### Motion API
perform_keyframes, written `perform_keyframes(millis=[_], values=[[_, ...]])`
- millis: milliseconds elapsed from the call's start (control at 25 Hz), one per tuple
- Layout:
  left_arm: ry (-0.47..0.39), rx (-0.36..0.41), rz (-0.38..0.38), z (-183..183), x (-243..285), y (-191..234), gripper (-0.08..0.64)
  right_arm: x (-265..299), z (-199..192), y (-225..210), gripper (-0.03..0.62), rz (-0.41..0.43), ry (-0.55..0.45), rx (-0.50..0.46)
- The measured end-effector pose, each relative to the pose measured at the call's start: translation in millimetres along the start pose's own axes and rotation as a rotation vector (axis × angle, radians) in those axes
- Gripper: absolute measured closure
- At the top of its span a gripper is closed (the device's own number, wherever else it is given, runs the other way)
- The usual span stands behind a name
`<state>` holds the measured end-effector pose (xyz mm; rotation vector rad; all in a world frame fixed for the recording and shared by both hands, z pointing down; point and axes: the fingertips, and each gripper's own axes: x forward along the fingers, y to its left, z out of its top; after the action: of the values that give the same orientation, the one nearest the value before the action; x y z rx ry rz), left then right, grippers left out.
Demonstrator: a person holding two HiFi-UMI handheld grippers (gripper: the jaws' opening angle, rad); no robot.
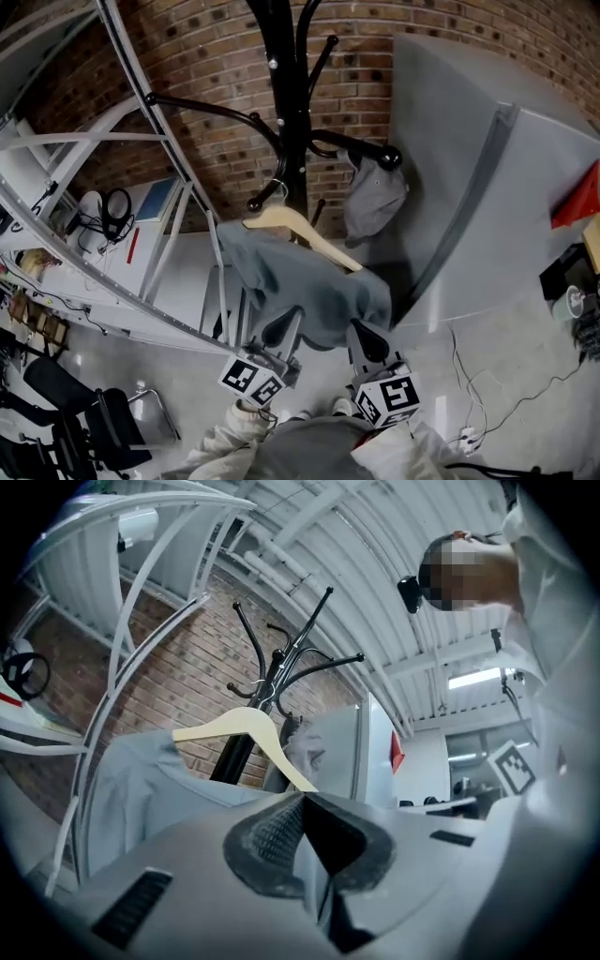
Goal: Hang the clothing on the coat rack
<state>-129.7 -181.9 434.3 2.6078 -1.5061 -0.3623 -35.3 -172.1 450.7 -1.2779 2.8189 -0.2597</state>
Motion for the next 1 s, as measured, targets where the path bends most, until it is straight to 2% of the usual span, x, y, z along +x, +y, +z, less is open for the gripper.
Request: perform_keyframes(millis=[360,640,1000], values=[[0.063,0.063,0.016,-3,-83,17,0.552,2,-10,85,0.568,-0.017,0.006,-0.022],[0.059,0.075,-0.052,-2,-146,22,0.552,-15,-22,150,0.569,-0.086,-0.002,-0.047],[0.076,0.054,-0.074,3,-181,24,0.552,-27,-25,185,0.569,-0.136,0.001,-0.064]])
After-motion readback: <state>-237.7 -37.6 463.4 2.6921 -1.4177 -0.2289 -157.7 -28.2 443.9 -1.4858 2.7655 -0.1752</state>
